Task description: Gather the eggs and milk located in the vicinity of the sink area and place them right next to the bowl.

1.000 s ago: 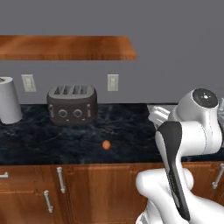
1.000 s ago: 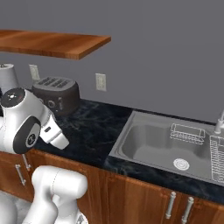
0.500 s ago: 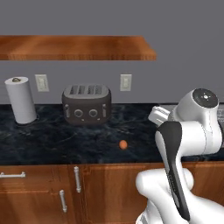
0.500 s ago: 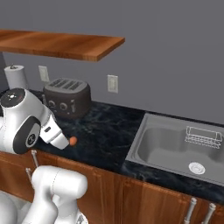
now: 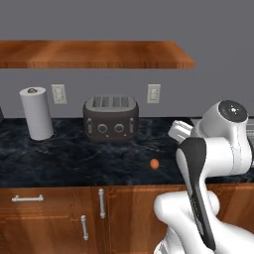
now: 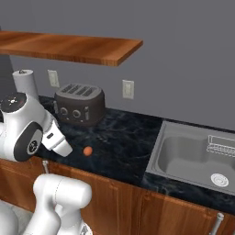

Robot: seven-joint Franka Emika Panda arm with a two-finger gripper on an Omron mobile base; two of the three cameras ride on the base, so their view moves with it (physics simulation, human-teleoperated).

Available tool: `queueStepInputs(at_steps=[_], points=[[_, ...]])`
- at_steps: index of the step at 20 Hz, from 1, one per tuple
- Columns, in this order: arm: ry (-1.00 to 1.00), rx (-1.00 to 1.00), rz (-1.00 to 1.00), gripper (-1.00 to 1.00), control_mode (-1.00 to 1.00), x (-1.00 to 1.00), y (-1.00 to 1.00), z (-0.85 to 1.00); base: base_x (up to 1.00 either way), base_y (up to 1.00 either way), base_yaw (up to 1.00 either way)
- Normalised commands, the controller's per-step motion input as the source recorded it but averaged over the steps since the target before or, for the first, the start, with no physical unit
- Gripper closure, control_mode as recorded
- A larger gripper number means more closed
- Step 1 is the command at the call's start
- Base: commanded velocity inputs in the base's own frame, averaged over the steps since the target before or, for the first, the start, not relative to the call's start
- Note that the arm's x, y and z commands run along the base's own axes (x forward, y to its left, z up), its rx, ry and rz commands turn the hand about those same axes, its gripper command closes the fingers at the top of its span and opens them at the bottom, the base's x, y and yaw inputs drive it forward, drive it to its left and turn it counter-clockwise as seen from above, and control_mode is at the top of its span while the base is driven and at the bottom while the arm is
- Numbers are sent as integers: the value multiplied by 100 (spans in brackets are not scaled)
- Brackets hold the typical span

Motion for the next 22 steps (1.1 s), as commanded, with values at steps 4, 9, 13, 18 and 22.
queueStepInputs(at_steps=[4, 9, 13, 18, 22], points=[[0, 0, 0, -100, 100, 0, 0, 0, 26, 33, 0], [0, 0, 0, -100, 100, 0, 0, 0, 31, 31, 0], [0, 0, 0, -100, 100, 0, 0, 0, 30, 27, 0], [0, 0, 0, -100, -100, 8, 2, 0, 16, 12, 0], [0, 0, 12, -100, -100, 14, 0, 0, 0, 0, 0]])
